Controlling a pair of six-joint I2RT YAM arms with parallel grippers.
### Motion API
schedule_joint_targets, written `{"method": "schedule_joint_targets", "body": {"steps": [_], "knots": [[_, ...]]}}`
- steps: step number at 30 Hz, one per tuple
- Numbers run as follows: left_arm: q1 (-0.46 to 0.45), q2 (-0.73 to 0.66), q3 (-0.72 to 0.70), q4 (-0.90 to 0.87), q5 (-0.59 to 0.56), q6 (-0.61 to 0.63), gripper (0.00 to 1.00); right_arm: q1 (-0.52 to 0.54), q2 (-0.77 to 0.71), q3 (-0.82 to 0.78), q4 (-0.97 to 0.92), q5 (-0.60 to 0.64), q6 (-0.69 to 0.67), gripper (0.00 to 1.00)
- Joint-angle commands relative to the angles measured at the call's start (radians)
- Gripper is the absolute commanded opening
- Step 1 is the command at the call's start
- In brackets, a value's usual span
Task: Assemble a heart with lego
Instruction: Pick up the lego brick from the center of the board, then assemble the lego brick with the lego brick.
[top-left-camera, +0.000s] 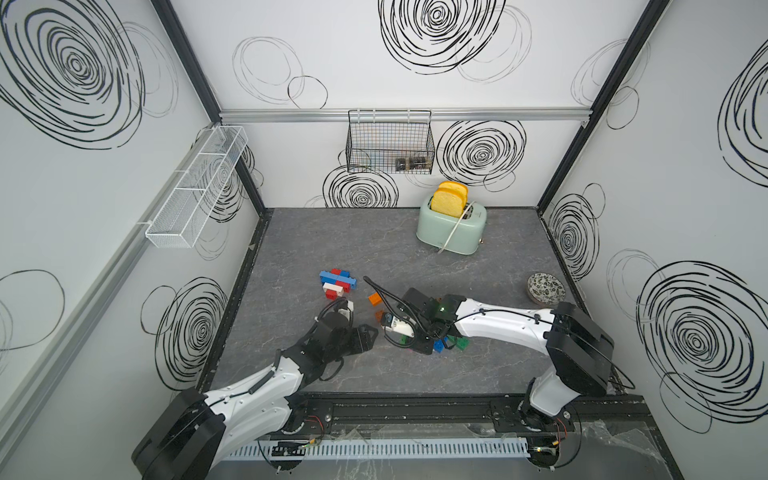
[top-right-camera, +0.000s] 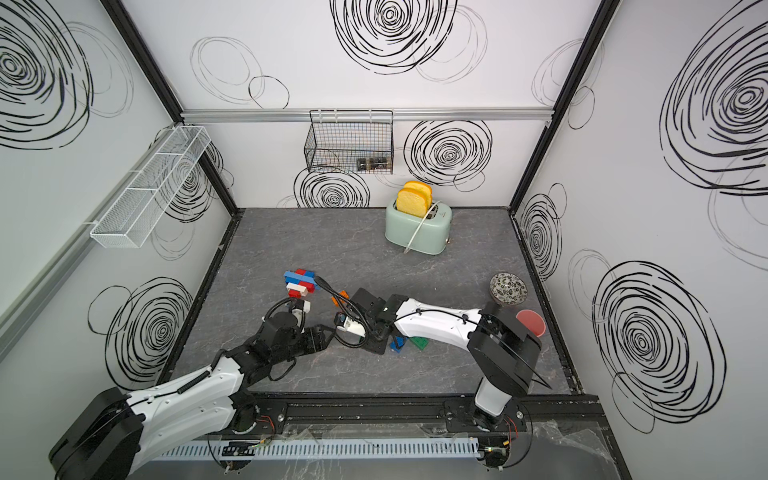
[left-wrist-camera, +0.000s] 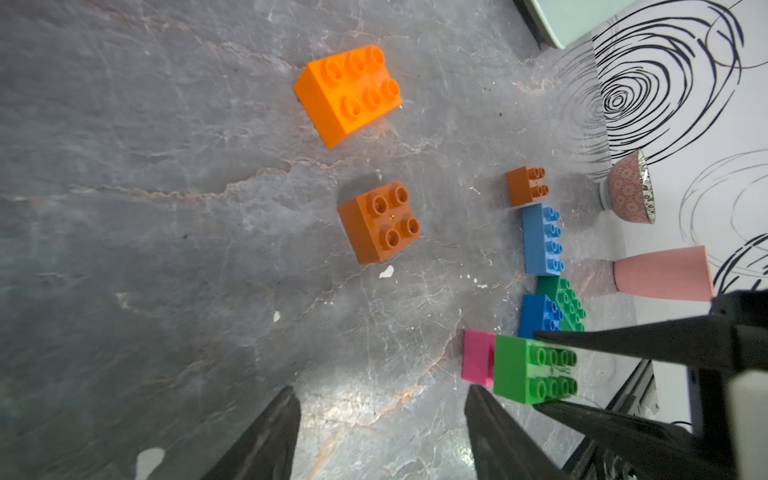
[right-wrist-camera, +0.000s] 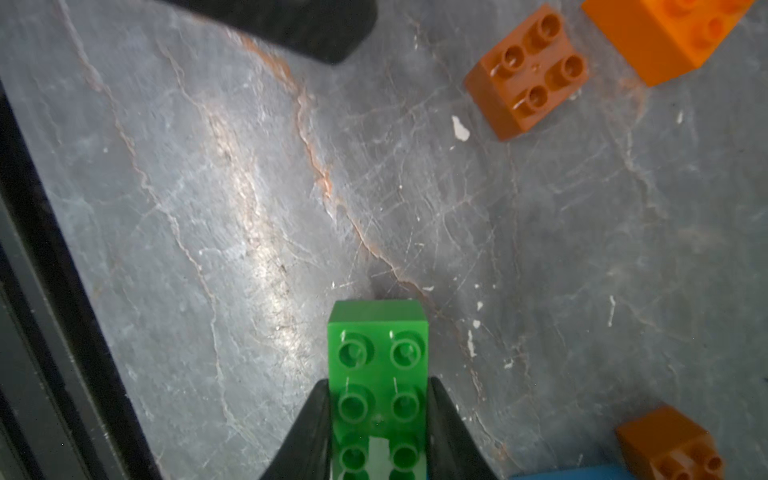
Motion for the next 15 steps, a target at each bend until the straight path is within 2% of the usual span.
{"method": "schedule_joint_targets", "body": {"steps": [1, 15], "knots": [[0.01, -0.019, -0.015, 0.037, 0.003, -0.014, 0.68, 0.015, -0.038, -0.004, -0.018, 0.023, -0.019, 0.3], [0.015, -0.012, -0.028, 0.05, 0.003, -0.02, 0.68, 0.007, -0.01, -0.024, 0.049, -0.015, 0.011, 0.29]]}}
